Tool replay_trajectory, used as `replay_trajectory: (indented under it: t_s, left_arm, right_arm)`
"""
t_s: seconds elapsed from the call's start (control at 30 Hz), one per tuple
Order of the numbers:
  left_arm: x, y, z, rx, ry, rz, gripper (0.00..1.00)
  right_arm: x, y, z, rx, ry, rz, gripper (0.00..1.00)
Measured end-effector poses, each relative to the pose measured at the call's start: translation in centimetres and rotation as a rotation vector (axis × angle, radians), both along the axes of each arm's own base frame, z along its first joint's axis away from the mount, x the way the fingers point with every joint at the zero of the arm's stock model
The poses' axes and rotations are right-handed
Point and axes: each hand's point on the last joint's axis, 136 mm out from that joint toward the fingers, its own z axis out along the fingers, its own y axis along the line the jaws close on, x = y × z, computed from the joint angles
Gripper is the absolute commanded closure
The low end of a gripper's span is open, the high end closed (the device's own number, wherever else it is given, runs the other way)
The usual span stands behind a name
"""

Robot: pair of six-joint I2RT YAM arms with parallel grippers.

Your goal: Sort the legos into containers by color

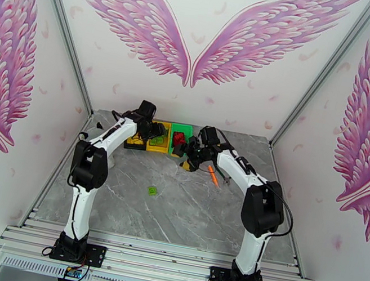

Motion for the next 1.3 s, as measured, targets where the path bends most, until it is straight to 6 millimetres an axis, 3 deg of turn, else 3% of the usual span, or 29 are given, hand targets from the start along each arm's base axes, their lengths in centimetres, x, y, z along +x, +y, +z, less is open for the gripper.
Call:
replay_trajectory:
  t_s: [0.17,0.37,0.5,0.9,1.1,1.3]
  left_arm:
    - [-7.2,-1.2,-1.4,0.146,0.063,-0.067,0.32]
    - [-14.5,-1.7,-7.4,0.283,0.215,-0.136,0.32]
    - [-17.5,-1.4,-10.0,0.329,0.29,-0.147,0.33]
    - [-19.4,-3.0,-12.3,0.316,0.31,-0.156,0.46]
    - [-20.3,-2.4,-13.5,0.325,0.336,-0.144,0.61]
    - [-20.4,-2.6,-13.4,0.309,0.344,-0.142,0.68]
  right_arm:
    - [-3.6,-2.2,-1.2,-0.064,0.009,-0.002,0.16]
    - [-7.1,-3.4,-3.1,-0.117,0.045,0.005,0.15]
    - [-8.9,-3.3,-3.2,-0.128,0.039,0.027,0.15]
    - [-10.2,-3.4,-2.0,-0.128,-0.002,0.033,0.15]
    - [-10.6,-3.6,-2.2,-0.13,0.003,0.034,0.15]
    - [-10.6,-3.6,-2.2,-0.13,0.003,0.034,0.17]
